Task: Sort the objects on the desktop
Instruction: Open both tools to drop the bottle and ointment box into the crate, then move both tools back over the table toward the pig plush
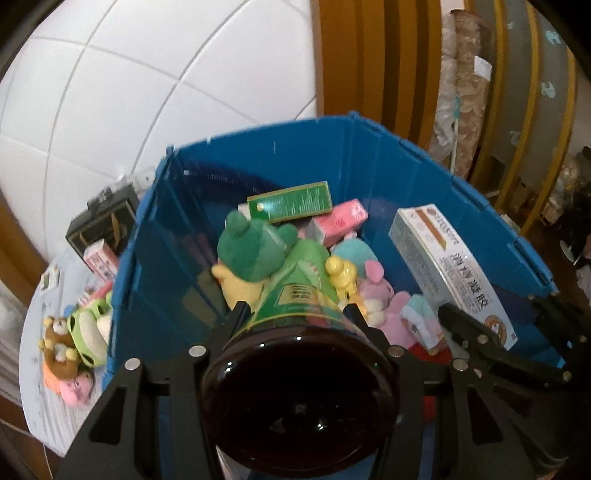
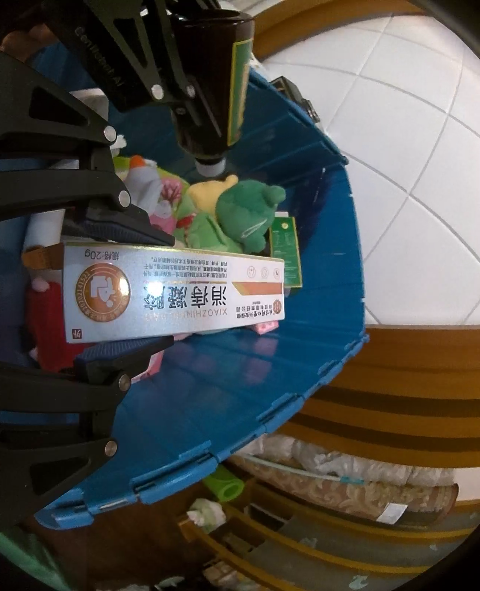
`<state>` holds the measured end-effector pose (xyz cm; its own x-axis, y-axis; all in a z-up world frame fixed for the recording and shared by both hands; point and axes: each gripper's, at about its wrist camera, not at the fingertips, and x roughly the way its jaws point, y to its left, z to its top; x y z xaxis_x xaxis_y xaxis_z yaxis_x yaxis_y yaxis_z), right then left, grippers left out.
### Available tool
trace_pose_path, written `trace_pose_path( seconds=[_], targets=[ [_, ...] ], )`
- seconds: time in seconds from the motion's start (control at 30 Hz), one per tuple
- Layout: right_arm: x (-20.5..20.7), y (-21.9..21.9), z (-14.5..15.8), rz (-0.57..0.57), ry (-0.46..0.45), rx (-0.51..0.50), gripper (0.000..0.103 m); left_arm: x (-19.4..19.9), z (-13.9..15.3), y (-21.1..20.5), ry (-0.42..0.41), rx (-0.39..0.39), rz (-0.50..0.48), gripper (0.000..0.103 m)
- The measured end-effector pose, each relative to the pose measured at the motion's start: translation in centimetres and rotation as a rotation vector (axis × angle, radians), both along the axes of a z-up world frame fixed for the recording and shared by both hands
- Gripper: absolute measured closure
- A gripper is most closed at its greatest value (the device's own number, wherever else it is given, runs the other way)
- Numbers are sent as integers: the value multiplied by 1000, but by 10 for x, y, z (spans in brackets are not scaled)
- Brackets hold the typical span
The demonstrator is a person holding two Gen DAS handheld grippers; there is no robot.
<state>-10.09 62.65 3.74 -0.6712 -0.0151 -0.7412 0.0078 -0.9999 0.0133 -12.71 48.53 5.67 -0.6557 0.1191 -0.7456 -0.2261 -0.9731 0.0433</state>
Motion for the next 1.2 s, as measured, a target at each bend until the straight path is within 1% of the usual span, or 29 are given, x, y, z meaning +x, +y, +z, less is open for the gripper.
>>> trace_pose_path(
  seconds=[0.03,0.07,0.1,0.13,0.2,0.27,0.3,0.33,0.37,0.4,0.43,0.47,0.5,0.53,0.83,0.97,1.03,1.1,1.2],
  targets=[
    [-1,1,-1,4,-3,3,58,0,-2,0,-1,0,7,43],
    [-1,1,-2,6,-5,7,58,1,-1,0,6,-5,14,31],
    [-2,2,-4,4,-8,16,58,4,0,1,19,-11,18,27],
    [-4,3,-4,3,-11,23,58,6,1,1,30,-10,17,26],
    [-4,4,-7,1,-14,30,57,10,4,0,34,3,13,26],
    [-3,4,-8,-7,-18,38,54,13,7,-1,40,9,13,26],
    [-1,4,-8,-12,-17,45,45,15,8,-2,47,12,14,26],
    [0,4,-8,-17,-13,52,33,18,9,-3,57,14,15,26],
    [3,4,-6,-20,-5,57,28,23,11,-5,70,16,18,26],
    [5,4,-5,-22,1,61,19,26,13,-7,81,21,20,25],
    [9,4,-2,-21,11,63,12,30,15,-8,89,26,21,25],
    [13,3,0,-21,21,64,9,34,18,-12,103,38,21,25],
    [15,3,3,-20,28,64,2,38,20,-14,114,49,24,25],
    [20,3,6,-20,45,63,0,42,22,-17,126,56,25,25],
    [48,-16,24,-6,102,45,0,67,33,-37,208,64,32,23],
    [58,-29,29,16,123,32,0,75,35,-52,227,92,53,23],
    [61,-36,31,32,134,20,0,80,38,-62,240,103,61,23],
    [65,-45,35,50,149,1,0,86,42,-72,265,95,79,23],
    [67,-62,40,74,171,-19,0,96,47,-99,301,106,107,23]
  ],
)
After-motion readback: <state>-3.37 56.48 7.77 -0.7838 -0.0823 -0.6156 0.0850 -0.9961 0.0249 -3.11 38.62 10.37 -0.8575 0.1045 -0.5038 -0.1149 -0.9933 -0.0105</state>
